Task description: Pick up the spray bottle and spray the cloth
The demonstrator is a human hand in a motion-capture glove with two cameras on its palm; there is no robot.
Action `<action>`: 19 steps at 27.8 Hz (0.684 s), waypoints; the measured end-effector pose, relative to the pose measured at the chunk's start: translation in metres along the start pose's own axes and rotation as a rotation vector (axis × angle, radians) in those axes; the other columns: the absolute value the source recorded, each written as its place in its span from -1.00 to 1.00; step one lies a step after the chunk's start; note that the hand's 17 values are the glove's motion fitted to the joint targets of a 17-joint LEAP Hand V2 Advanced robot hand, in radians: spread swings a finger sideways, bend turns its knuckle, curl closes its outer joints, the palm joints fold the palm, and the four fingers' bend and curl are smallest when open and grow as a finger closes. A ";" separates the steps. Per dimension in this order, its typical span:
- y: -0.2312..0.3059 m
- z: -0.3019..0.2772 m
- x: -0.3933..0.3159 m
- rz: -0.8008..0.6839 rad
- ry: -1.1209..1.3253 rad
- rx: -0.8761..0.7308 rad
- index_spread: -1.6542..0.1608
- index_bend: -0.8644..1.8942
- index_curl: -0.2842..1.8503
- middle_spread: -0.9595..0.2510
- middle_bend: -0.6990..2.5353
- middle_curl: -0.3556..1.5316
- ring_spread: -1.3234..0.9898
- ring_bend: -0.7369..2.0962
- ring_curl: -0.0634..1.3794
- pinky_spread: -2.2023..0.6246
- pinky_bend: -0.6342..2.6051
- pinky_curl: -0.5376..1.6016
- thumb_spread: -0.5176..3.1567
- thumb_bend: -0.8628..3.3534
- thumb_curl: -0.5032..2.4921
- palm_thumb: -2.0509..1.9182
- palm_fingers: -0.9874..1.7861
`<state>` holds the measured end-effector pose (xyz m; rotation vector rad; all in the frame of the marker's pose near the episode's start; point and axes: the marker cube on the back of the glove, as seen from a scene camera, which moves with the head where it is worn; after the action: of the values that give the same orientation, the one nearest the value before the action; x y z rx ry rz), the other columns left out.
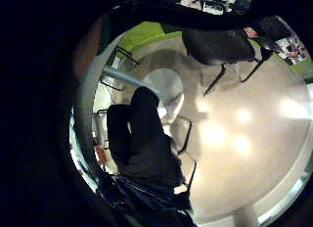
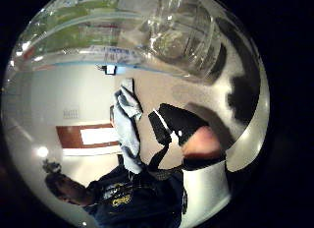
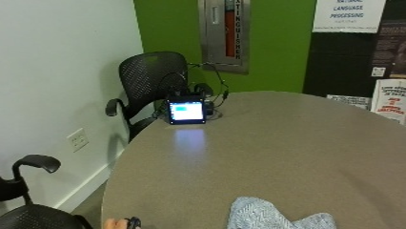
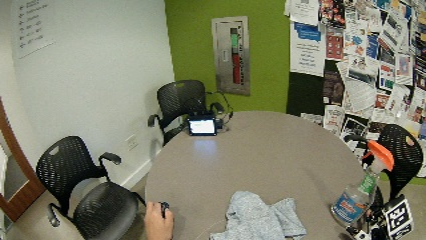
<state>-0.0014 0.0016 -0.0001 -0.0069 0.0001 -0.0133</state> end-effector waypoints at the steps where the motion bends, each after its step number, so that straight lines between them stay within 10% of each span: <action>1: 0.000 0.000 0.000 -0.004 -0.001 -0.002 0.60 -0.21 -0.67 0.59 -0.43 -0.57 0.16 -0.34 -0.88 0.65 -0.38 -0.42 -0.50 -0.48 -0.61 0.23 -0.04; 19: -0.049 0.022 -0.063 -0.231 0.083 -0.122 0.40 -0.27 -0.55 0.58 -0.43 -0.41 0.15 -0.29 -0.69 0.75 -0.39 -0.29 -0.21 -0.53 -0.55 0.28 -0.07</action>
<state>-0.0654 -0.0464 0.0224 -0.1282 0.0835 -0.2446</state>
